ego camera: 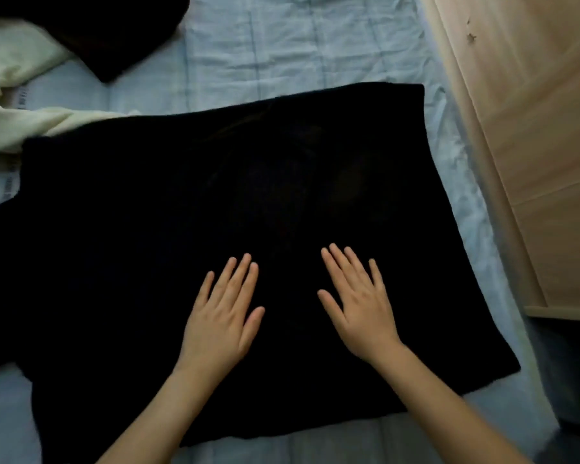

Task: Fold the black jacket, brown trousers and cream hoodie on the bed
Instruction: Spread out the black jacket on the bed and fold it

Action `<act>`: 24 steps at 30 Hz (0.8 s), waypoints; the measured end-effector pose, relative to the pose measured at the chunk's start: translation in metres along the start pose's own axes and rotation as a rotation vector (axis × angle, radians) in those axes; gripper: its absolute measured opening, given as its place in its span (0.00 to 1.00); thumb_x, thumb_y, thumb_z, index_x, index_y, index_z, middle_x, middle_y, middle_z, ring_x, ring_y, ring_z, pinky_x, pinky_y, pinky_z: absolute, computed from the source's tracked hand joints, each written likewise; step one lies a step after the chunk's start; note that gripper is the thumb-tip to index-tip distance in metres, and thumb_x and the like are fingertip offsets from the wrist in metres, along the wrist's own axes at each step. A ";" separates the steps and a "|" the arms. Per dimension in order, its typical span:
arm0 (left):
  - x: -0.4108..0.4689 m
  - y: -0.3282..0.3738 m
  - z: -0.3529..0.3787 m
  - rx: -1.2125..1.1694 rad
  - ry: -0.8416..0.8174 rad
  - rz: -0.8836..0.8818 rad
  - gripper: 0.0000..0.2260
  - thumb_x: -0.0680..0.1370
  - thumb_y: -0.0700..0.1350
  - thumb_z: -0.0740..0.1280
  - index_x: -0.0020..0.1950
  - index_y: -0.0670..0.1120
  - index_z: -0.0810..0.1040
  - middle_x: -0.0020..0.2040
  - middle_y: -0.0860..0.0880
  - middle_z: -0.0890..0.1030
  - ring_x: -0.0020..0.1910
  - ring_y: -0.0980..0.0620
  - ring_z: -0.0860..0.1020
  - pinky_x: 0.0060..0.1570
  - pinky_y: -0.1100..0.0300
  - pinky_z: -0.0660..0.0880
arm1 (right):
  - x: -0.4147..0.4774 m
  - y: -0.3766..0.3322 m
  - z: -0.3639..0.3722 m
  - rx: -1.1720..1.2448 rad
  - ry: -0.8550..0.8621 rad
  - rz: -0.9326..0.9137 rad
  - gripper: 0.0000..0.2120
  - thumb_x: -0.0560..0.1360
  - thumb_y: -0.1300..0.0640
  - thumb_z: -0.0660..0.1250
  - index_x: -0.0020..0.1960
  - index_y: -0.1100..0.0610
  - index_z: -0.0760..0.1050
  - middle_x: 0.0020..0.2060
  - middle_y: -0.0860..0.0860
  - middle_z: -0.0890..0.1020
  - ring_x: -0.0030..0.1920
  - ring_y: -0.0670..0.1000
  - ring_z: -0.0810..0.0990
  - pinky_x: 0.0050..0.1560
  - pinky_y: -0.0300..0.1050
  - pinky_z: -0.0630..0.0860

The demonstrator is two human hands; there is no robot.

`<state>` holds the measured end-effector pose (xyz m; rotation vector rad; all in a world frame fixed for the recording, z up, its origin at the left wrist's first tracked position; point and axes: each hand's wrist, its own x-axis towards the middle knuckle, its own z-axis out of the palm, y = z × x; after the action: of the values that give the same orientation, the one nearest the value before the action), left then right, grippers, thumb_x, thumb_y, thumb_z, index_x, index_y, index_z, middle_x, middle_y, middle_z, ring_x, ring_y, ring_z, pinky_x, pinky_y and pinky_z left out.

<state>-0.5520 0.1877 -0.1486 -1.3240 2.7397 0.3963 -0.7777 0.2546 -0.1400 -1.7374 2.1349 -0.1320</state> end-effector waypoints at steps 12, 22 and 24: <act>-0.034 0.048 -0.032 -0.189 0.133 0.079 0.27 0.80 0.53 0.56 0.76 0.40 0.64 0.75 0.41 0.66 0.76 0.43 0.62 0.75 0.45 0.56 | -0.101 0.001 -0.015 0.147 0.055 -0.006 0.26 0.82 0.54 0.59 0.79 0.53 0.61 0.76 0.49 0.66 0.77 0.49 0.60 0.78 0.53 0.54; -0.090 0.144 0.039 0.014 0.127 0.340 0.30 0.75 0.51 0.67 0.75 0.42 0.68 0.75 0.44 0.67 0.75 0.44 0.65 0.73 0.42 0.61 | -0.181 0.118 -0.018 -0.082 0.088 -0.100 0.34 0.69 0.63 0.69 0.74 0.57 0.69 0.73 0.53 0.71 0.76 0.55 0.65 0.76 0.59 0.57; -0.088 0.147 0.043 0.002 0.197 0.293 0.25 0.78 0.51 0.65 0.74 0.43 0.70 0.74 0.43 0.69 0.73 0.44 0.67 0.72 0.42 0.64 | -0.165 0.127 -0.022 -0.086 0.096 -0.140 0.30 0.69 0.64 0.66 0.71 0.59 0.73 0.70 0.55 0.74 0.74 0.58 0.68 0.74 0.64 0.59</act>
<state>-0.6140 0.3534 -0.1455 -1.0095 3.1086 0.2936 -0.8762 0.4385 -0.1209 -1.9680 2.1121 -0.1671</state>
